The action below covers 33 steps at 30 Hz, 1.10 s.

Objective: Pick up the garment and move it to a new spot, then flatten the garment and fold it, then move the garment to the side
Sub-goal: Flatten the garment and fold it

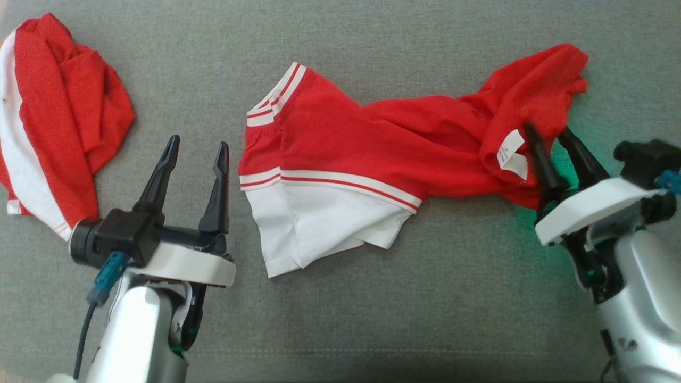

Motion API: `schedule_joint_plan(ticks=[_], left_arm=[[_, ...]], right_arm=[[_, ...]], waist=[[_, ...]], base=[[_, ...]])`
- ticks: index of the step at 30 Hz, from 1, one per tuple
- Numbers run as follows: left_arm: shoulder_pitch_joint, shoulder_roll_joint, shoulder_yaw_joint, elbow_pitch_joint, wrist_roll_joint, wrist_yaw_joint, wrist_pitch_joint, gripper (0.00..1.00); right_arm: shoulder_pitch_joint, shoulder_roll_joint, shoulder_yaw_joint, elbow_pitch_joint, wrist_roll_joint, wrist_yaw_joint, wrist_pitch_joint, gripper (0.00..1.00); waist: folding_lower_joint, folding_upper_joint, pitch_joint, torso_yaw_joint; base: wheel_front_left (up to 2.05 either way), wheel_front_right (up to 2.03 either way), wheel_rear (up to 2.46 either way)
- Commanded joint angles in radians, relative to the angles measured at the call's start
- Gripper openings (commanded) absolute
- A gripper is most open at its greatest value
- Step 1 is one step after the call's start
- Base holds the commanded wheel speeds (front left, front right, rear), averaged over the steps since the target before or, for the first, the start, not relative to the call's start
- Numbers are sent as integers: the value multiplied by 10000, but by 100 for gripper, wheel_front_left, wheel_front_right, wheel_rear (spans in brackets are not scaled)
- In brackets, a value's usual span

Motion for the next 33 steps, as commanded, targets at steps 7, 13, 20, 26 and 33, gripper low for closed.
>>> schedule_joint_plan(ticks=[7, 13, 20, 26, 33], left_arm=[[-346, 57, 365, -311, 84, -22, -49, 100], [-250, 19, 459, -338, 94, 0, -49, 100], [-246, -44, 495, -396, 116, -25, -49, 100], [-264, -99, 509, -411, 144, -75, -49, 100], [-459, -167, 460, -444, 165, -163, -49, 100]], right_arm=[[-316, -651, 90, -673, -6, -7, -518, 0], [146, -1195, -844, -1738, -345, -7, -48, 0], [984, -1942, -2299, -3144, -554, -7, 1080, 0], [1673, -2312, -3631, -4090, -450, -7, 1983, 0], [1303, -2283, -3707, -3732, -330, -7, 2462, 0]], waist=[[0, 0, 26, -70], [0, 0, -79, -263], [0, 0, -84, -407], [0, 0, -55, -415], [0, 0, 247, -273]], base=[[0, 0, 0], [0, 0, 0], [0, 0, 0], [0, 0, 0], [0, 0, 0]])
